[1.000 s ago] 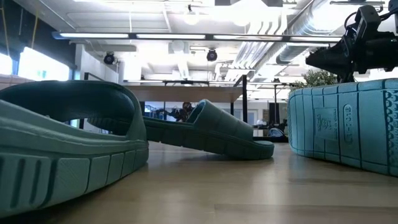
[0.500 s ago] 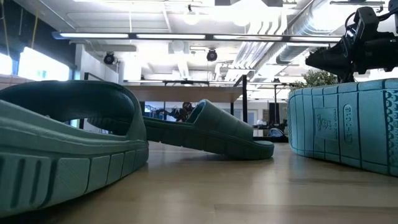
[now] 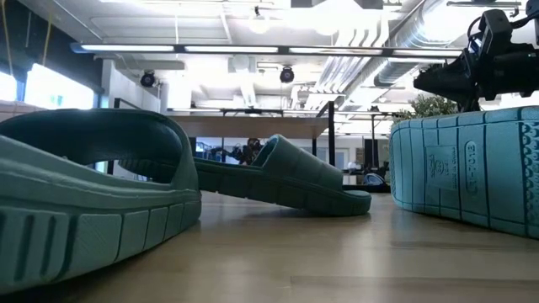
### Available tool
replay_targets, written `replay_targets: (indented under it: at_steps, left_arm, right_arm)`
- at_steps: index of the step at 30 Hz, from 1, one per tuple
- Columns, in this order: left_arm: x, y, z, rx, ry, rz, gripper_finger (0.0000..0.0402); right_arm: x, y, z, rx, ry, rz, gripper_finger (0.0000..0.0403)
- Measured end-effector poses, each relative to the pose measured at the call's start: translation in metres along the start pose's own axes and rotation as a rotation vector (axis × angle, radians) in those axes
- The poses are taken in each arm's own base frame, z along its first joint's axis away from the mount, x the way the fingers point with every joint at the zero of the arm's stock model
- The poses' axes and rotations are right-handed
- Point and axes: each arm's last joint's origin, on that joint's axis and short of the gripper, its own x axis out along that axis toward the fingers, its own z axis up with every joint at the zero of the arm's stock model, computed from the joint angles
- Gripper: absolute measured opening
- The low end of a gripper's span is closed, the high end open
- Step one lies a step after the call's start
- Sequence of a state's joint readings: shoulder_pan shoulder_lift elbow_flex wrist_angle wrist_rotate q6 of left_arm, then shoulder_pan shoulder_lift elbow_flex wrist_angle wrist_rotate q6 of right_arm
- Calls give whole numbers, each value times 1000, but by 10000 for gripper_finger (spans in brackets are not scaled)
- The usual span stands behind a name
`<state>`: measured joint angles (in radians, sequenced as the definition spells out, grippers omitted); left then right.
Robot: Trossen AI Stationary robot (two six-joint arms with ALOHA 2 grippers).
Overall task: Pick and place slides into the shelf
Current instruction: Put the left white slipper on the bottom shelf
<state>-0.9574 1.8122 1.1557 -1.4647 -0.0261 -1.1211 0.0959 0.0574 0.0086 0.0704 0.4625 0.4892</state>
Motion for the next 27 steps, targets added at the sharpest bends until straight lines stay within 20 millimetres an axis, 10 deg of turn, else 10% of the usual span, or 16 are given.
replay_targets:
  at_steps: [10,21,27]
  left_arm:
    - [27,0,0,-48,-38,44,184]
    - [36,2,-1,-87,-45,63,15]
    - [29,1,-1,-138,-29,55,10]
  right_arm:
    - [0,0,0,0,0,0,0]
    - [0,0,0,8,0,0,0]
    - [0,0,0,8,0,0,0]
